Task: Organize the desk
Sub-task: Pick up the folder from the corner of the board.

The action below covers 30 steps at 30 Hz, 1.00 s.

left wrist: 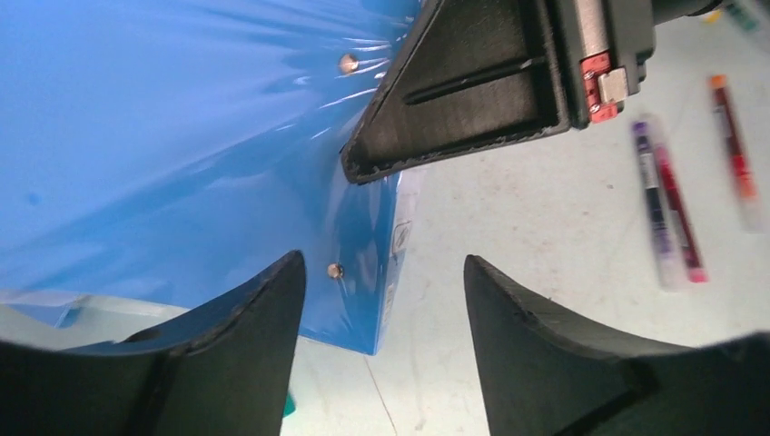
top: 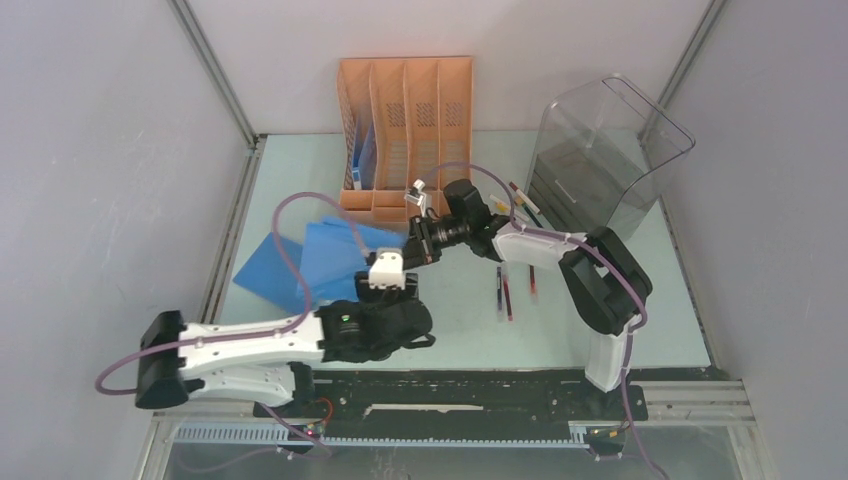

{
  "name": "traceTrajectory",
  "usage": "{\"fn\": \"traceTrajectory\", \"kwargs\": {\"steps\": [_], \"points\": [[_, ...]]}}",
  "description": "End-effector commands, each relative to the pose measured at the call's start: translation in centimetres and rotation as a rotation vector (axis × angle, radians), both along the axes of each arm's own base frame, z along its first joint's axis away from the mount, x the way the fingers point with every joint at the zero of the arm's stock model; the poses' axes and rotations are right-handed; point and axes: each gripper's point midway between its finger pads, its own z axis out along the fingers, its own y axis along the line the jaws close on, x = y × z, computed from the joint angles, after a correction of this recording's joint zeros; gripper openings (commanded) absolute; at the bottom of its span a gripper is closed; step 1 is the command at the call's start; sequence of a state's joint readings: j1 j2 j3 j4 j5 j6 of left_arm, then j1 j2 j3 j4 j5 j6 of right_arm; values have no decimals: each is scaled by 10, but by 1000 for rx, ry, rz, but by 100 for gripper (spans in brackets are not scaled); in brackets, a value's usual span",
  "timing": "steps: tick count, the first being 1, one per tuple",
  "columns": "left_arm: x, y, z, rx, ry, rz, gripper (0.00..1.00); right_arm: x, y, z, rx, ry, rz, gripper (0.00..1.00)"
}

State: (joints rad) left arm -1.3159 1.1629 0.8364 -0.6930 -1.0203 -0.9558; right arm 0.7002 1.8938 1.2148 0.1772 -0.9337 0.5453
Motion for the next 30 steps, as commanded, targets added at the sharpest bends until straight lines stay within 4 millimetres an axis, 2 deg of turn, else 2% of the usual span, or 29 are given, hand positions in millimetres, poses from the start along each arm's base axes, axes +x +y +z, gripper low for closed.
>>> {"fn": "traceTrajectory", "kwargs": {"steps": [1,6,11,16,20,25,29,30], "points": [[-6,-6,23,-210,-52,-78,73,-4,-4,60,145,-87,42,0],[-26,-7,59,-524,-140,-285,86,-8,-14,80,198,-104,64,0],[-44,18,97,-770,-289,-410,99,-7,-34,106,279,-151,85,0],[-53,43,116,-889,-387,-445,100,2,-62,135,337,-206,63,0],[-53,50,125,-893,-421,-445,100,3,-89,157,358,-262,37,0],[-51,36,140,-853,-445,-476,100,-2,-131,188,375,-354,-18,0],[-59,13,159,-893,-491,-572,100,-12,-163,200,380,-411,-55,0],[-62,9,169,-933,-518,-593,100,-14,-170,202,383,-433,-68,0]]}}
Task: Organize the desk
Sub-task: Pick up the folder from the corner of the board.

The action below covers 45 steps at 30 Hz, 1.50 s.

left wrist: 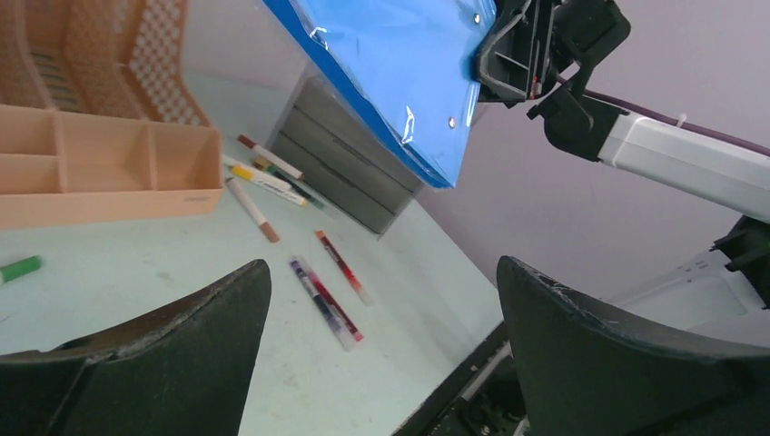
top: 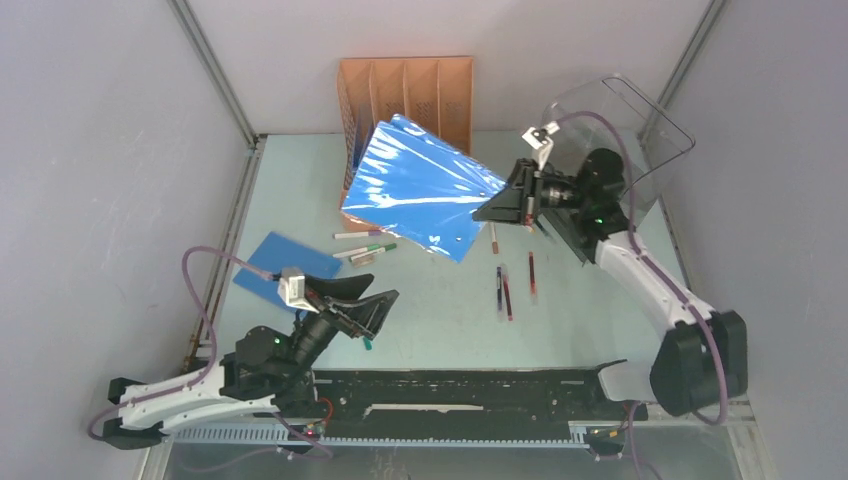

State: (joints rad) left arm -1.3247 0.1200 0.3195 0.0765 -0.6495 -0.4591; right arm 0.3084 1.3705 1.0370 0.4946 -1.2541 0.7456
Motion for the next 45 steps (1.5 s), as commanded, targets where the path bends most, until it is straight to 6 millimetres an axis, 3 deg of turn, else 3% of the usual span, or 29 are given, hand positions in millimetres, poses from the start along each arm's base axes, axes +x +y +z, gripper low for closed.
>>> {"fn": "traceTrajectory", "kwargs": {"steps": [1,6,11,25,31,37,45], "points": [[-14,-18,52,-141,-141,-101,100,-22,-29,18,24,-113,-17,0],[-18,-43,68,-176,-199,-189,100,-38,-47,37,29,-272,-95,0],[-7,-61,80,-239,-215,-254,100,-38,-53,37,41,-272,-128,0],[19,-98,79,-358,-175,-324,98,-39,-53,34,55,-254,-144,0],[34,-96,77,-459,-162,-350,86,-38,-52,32,56,-249,-144,0],[39,-112,76,-438,-148,-409,73,-35,-50,28,52,-236,-143,0],[44,-114,74,-432,-144,-398,49,-34,-45,22,45,-219,-127,0]]}}
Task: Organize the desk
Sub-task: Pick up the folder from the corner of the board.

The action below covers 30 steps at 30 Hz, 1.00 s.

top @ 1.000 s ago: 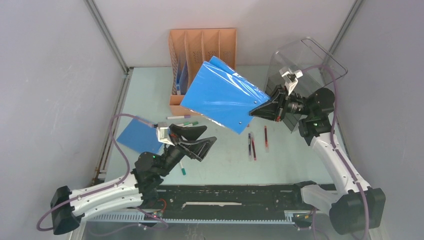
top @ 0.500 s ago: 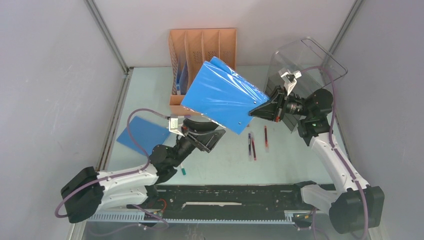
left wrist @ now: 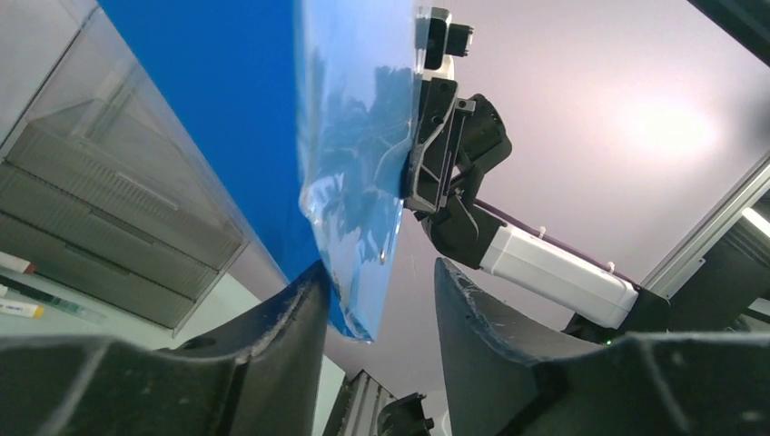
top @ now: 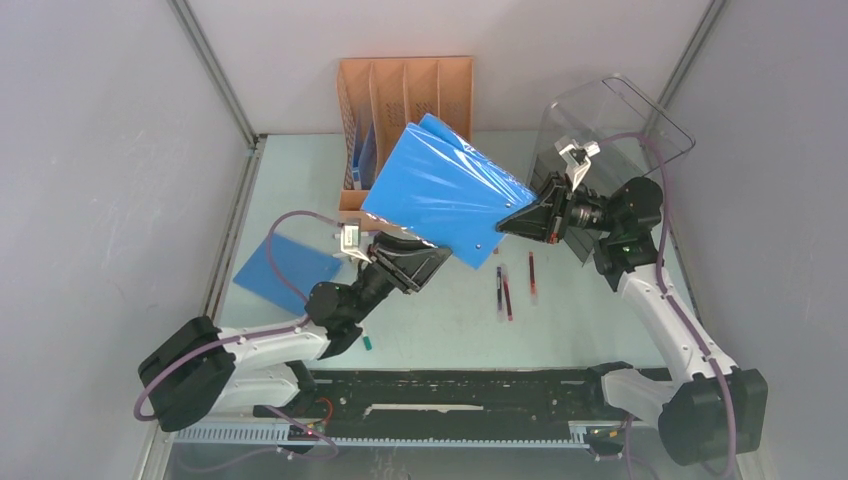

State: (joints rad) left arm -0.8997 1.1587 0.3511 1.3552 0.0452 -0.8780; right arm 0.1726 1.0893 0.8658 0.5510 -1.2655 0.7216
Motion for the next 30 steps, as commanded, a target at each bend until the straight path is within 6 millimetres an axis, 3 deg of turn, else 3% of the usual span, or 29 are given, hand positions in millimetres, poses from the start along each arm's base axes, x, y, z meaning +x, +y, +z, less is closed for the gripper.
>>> {"fn": "traceTrajectory", "kwargs": {"steps": [1,7,9,12,14,17,22,26,28,30], "points": [[-3,3,26,-62,-58,-14,46,1,4,2,6,-32,1,0],[2,1,24,-53,-53,-26,32,0,9,-3,0,-23,17,0],[3,0,23,-48,-54,-29,23,0,11,-5,-2,-22,22,0],[4,2,21,-42,-54,-28,1,0,12,-6,-5,-22,24,0],[5,5,18,-43,-43,-24,0,1,13,-8,-8,-22,22,0],[7,13,13,-40,-37,-12,0,3,12,-10,-16,-30,8,16],[3,25,5,-15,-36,-27,0,8,11,-18,-34,-43,-3,63],[-2,33,-9,30,-12,-47,0,10,12,-23,-41,-36,11,90],[-6,35,-16,59,-1,-63,0,11,13,-26,-45,-33,22,99],[-15,38,-19,82,-6,-88,0,12,15,-31,-54,-20,36,100]]}}
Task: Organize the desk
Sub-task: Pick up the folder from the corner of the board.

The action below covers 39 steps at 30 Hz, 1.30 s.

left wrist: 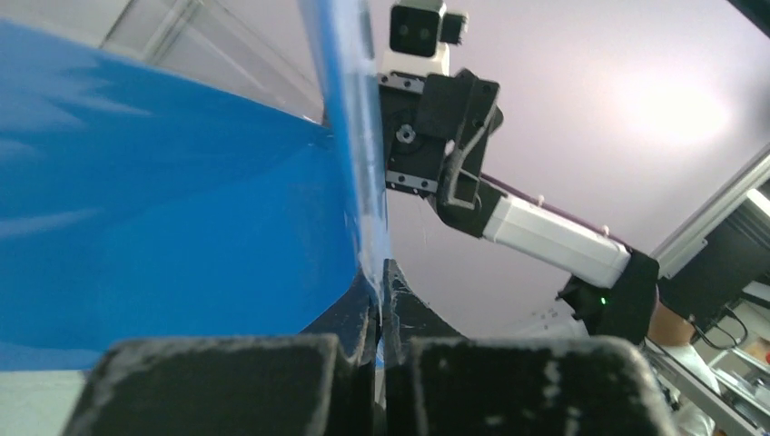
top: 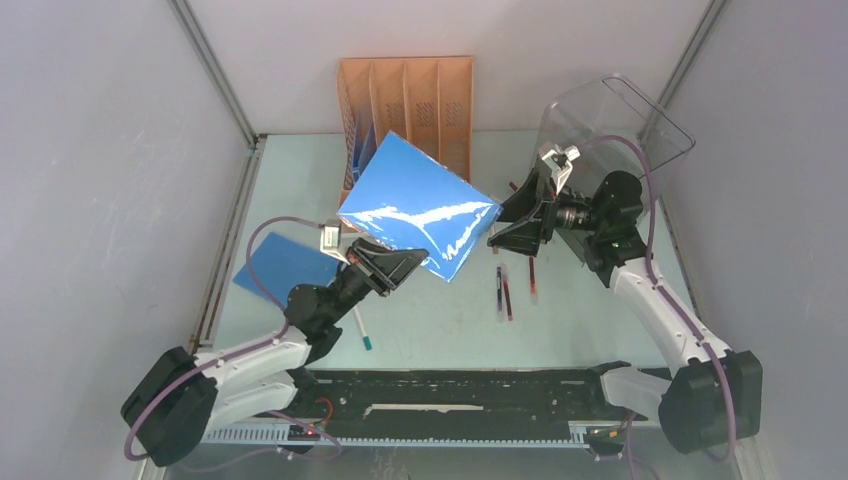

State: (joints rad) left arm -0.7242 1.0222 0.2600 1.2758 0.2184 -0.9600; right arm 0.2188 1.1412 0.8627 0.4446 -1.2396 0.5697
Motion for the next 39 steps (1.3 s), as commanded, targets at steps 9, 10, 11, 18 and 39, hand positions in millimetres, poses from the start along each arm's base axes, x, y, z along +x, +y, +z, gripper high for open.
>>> {"fn": "traceTrajectory", "kwargs": {"steps": [9,10,11,18,39], "points": [[-36,18,-22,174,-4,-66,0,0,15,-17,-41,13,85,100],[-36,21,-25,193,-5,-55,0,1,15,-18,-42,16,85,100],[-37,23,-27,207,-8,-53,0,1,16,-18,-43,21,84,100],[-49,21,-34,296,-29,-123,0,-16,33,-20,-43,65,174,100],[-51,2,-57,443,-2,-254,0,-26,59,-29,-61,156,219,69]]}}
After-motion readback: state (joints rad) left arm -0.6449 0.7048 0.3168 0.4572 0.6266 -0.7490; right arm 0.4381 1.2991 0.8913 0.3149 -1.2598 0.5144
